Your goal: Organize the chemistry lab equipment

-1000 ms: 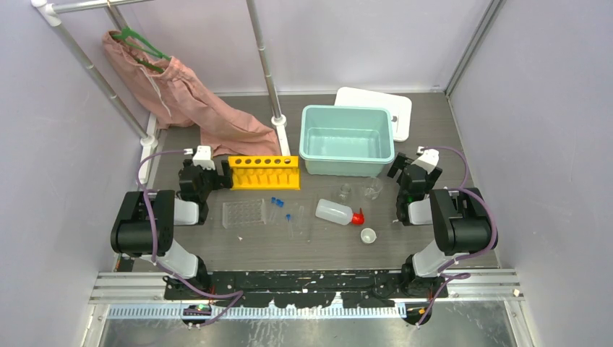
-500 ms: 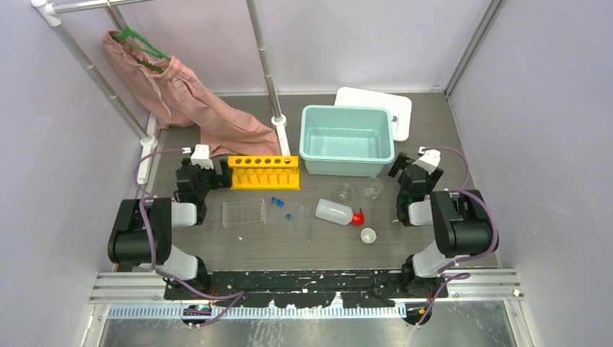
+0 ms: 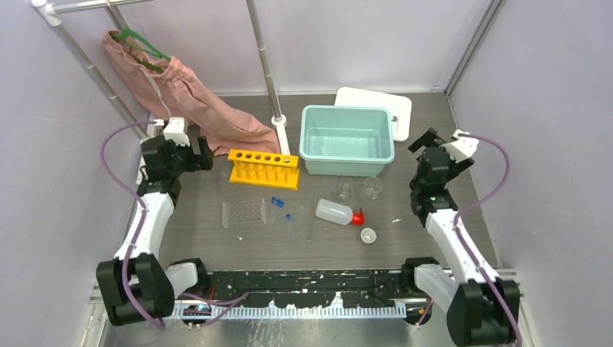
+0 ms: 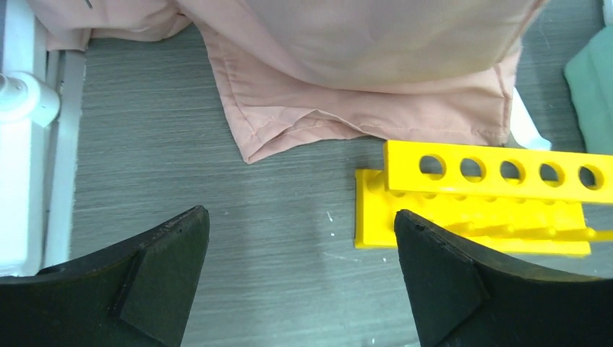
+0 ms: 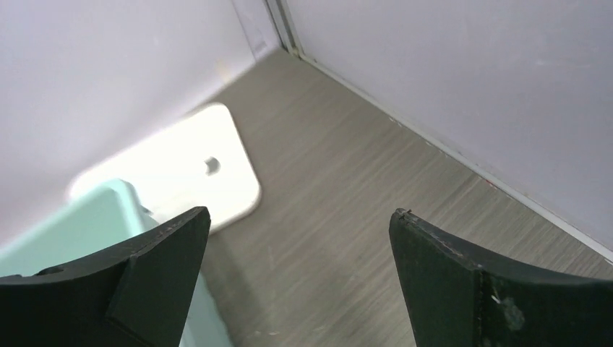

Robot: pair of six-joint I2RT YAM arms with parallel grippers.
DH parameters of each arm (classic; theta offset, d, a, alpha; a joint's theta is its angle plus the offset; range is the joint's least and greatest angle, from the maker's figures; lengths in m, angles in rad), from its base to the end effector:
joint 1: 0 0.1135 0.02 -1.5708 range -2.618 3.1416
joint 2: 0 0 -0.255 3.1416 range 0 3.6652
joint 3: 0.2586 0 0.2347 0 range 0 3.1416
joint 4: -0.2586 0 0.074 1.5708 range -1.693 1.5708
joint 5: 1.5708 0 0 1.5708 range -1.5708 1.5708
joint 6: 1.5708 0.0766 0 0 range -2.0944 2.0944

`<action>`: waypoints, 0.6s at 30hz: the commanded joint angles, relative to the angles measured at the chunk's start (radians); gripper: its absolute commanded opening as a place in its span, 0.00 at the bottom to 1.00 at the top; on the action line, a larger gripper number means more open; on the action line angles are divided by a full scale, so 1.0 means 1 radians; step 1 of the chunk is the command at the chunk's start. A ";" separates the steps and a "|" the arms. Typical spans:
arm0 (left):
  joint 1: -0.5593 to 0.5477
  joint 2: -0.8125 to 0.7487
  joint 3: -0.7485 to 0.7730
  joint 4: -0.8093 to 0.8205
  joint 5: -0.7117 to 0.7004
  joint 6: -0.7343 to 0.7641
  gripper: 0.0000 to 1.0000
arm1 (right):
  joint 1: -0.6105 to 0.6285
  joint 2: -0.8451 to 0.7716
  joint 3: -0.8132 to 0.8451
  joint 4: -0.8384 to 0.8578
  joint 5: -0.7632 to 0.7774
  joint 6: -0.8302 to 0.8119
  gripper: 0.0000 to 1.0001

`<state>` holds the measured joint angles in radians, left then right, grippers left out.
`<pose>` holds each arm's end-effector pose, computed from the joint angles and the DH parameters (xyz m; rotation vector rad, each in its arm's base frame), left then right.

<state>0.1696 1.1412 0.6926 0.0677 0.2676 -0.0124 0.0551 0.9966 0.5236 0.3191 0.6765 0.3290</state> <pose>0.2809 0.0276 0.2460 -0.0003 1.9407 -0.1566 0.2452 -0.0345 0.2572 0.7079 1.5448 -0.2957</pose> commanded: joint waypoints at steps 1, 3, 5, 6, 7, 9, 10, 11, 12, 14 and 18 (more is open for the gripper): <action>0.008 -0.113 0.164 -0.400 0.050 0.093 1.00 | 0.002 -0.118 0.189 -0.396 0.000 0.207 1.00; 0.007 -0.135 0.236 -0.521 0.065 0.111 1.00 | -0.002 -0.130 0.263 -0.499 -0.059 0.392 1.00; 0.007 -0.142 0.310 -0.637 0.077 0.111 1.00 | -0.014 -0.138 0.310 -0.536 -0.215 0.475 1.00; 0.007 -0.139 0.342 -0.681 0.085 0.107 1.00 | -0.017 -0.142 0.325 -0.528 -0.338 0.472 1.00; 0.008 -0.132 0.376 -0.718 0.094 0.098 1.00 | -0.017 -0.140 0.325 -0.513 -0.415 0.478 1.00; 0.008 -0.110 0.439 -0.789 0.106 0.082 1.00 | -0.010 -0.121 0.345 -0.502 -0.524 0.500 1.00; 0.007 -0.097 0.468 -0.820 0.107 0.078 1.00 | 0.011 -0.093 0.396 -0.599 -0.528 0.500 1.00; 0.007 -0.081 0.496 -0.849 0.105 0.074 1.00 | 0.051 -0.051 0.470 -0.736 -0.480 0.480 1.00; 0.008 -0.067 0.521 -0.873 0.100 0.069 1.00 | 0.110 -0.002 0.551 -0.851 -0.414 0.454 1.00; 0.007 -0.041 0.560 -0.918 0.087 0.063 1.00 | 0.259 0.090 0.678 -1.046 -0.251 0.424 1.00; 0.007 -0.005 0.608 -0.993 0.069 0.062 0.99 | 0.530 0.191 0.768 -1.202 -0.054 0.475 1.00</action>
<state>0.1722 1.1118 1.2385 -0.7849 0.3401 0.0593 0.3866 1.1389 1.1995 -0.5964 0.4274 0.7616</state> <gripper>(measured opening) 0.994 0.997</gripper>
